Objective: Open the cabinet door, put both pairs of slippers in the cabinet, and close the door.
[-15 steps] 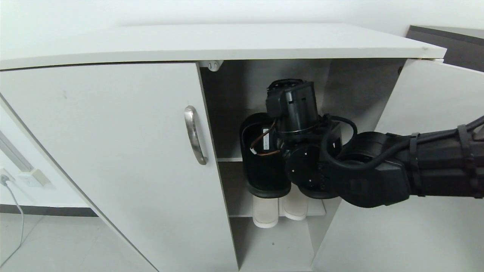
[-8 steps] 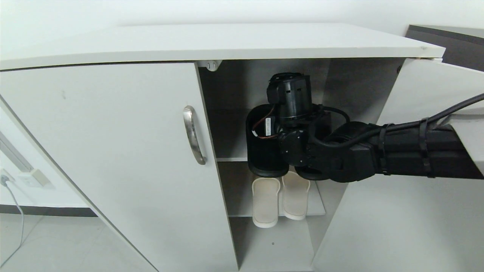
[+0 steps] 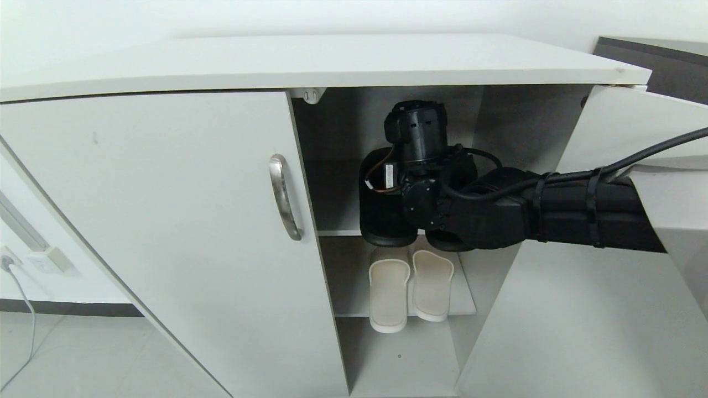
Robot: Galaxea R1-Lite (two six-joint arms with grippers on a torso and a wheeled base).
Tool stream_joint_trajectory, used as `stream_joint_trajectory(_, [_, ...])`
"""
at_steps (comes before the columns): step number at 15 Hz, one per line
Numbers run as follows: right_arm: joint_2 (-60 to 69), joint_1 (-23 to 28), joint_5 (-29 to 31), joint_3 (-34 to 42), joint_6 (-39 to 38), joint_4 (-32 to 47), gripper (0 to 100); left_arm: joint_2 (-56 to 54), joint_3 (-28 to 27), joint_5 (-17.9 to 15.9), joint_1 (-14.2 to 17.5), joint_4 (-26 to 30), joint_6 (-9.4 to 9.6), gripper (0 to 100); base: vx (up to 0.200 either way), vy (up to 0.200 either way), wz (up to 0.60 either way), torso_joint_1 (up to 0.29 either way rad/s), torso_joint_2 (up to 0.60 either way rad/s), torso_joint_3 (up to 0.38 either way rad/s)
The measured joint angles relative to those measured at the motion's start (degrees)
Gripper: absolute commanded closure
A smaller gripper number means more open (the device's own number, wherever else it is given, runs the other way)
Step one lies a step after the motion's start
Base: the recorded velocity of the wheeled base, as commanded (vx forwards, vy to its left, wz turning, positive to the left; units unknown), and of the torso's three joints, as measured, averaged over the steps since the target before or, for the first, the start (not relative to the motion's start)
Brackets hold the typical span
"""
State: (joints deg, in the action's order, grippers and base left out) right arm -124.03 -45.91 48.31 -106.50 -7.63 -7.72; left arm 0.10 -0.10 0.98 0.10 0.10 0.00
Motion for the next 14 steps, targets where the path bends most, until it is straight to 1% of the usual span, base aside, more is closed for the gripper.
stream_joint_trajectory(13, [-2.66, 0.51, 0.02, -1.69, -0.02, 0.0, 100, 0.0, 0.0, 0.13, -0.07, -0.02, 0.0, 100, 0.0, 0.0, 0.0, 0.0, 0.0, 0.0])
stream_joint_trajectory(14, [-2.71, 0.51, 0.02, -1.69, -0.02, 0.02, 0, 0.01, 0.0, 0.13, -0.07, -0.02, 0.0, 100, 0.0, 0.0, 0.0, 0.0, 0.0, 0.0])
